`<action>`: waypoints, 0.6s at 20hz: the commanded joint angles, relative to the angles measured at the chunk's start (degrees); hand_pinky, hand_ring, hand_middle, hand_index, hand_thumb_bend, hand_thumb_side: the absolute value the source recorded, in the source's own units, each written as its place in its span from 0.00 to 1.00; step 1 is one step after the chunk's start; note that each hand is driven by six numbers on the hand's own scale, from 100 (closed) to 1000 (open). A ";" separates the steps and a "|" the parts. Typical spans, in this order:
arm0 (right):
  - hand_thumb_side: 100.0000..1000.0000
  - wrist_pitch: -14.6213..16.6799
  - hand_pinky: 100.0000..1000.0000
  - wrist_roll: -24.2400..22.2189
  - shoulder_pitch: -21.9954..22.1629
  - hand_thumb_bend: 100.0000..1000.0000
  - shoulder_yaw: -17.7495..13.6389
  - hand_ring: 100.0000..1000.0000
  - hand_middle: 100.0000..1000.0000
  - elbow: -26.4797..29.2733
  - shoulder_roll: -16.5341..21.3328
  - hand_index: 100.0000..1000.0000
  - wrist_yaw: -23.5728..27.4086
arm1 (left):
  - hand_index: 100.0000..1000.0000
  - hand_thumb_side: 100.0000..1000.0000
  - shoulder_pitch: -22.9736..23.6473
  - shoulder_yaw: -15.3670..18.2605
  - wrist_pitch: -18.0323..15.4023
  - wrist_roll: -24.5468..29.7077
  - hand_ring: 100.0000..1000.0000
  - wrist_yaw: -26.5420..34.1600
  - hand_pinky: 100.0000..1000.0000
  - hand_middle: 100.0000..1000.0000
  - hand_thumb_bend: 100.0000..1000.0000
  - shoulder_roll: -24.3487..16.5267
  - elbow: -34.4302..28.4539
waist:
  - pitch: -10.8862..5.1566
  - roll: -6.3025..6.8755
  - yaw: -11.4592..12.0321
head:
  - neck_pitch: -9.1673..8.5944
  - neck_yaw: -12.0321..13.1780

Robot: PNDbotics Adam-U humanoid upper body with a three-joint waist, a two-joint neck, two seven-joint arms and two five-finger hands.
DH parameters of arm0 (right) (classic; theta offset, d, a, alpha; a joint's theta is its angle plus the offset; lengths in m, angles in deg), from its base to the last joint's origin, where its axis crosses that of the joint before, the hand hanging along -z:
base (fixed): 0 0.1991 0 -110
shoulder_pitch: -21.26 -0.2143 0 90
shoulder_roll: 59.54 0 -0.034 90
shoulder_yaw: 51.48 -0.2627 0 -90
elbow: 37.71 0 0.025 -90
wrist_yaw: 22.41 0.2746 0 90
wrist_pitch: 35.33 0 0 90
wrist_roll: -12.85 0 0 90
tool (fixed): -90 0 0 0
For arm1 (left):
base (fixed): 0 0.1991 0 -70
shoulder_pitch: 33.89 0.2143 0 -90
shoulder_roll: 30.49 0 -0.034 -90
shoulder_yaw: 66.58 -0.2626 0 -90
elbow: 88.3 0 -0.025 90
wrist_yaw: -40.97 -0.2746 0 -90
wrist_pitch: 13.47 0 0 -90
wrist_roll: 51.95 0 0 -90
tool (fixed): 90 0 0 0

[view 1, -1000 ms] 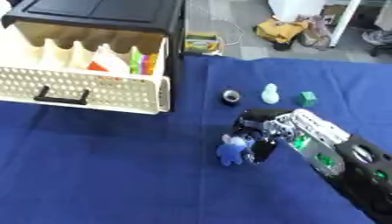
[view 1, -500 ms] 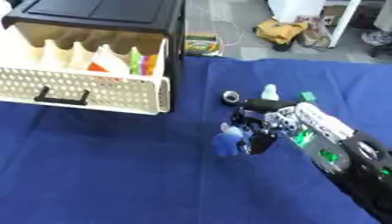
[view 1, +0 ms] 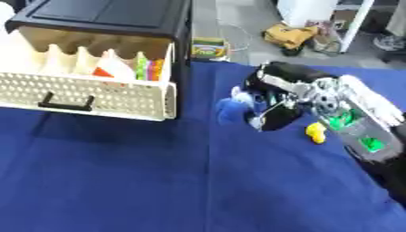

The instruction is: Pick up objects from table and place into drawer.

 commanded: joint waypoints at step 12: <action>0.12 -3.81 0.26 3.03 -12.40 0.00 -3.76 0.40 0.30 -0.76 -0.76 0.48 1.84 | 0.81 1.00 -1.38 -0.58 -2.58 -0.51 0.00 -6.80 0.32 0.16 0.00 -1.87 -0.70 | -2.02 -0.28 -0.23 | -0.17 0.00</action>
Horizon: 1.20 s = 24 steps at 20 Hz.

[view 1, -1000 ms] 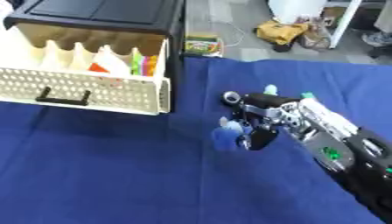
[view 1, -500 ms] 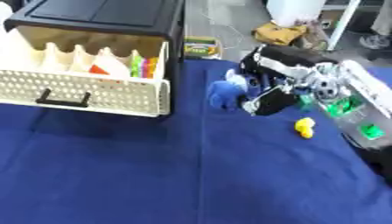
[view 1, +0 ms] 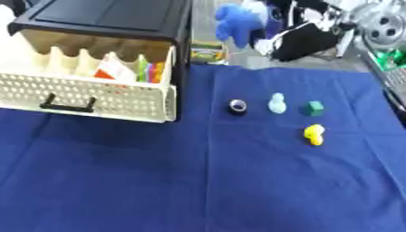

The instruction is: Pick up objects from table and place into drawer.

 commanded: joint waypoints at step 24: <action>0.11 1.73 0.26 4.65 -12.97 0.00 0.55 0.39 0.29 -19.92 -19.27 0.47 -8.71 | 0.80 1.00 -3.19 -1.43 -0.94 0.75 0.00 -1.18 0.31 0.16 0.00 0.37 -0.70 | -1.05 -0.39 3.20 | -1.15 -2.87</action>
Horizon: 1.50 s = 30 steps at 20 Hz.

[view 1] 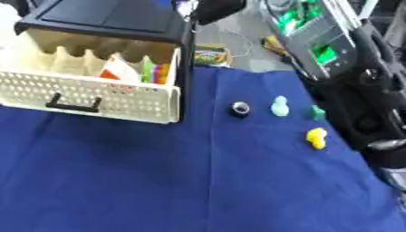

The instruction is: Pick up objects from table and place into drawer.

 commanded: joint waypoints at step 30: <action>0.44 6.55 0.39 4.70 -3.16 0.60 0.11 0.53 0.61 -11.61 -6.13 0.90 -6.93 | 0.80 1.00 -1.13 -0.24 -0.07 0.39 0.00 0.33 0.30 0.16 0.00 0.32 -0.70 | -0.36 -0.12 1.86 | -0.70 -1.12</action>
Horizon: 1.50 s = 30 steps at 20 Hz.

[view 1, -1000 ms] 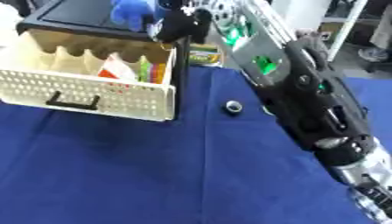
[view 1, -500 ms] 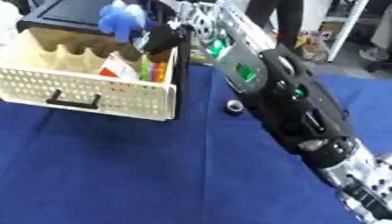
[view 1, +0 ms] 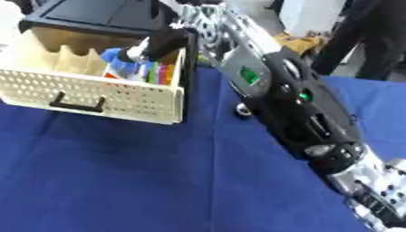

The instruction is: Pick up objects from table and place into drawer.

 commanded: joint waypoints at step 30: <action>0.60 -11.10 0.39 27.02 13.70 0.31 -17.60 0.49 0.55 41.42 23.15 0.77 32.50 | 0.73 0.96 -2.95 -0.05 0.24 7.40 0.00 -13.09 0.34 0.18 0.00 -8.52 -0.70 | -1.01 3.52 -4.25 | 1.03 3.76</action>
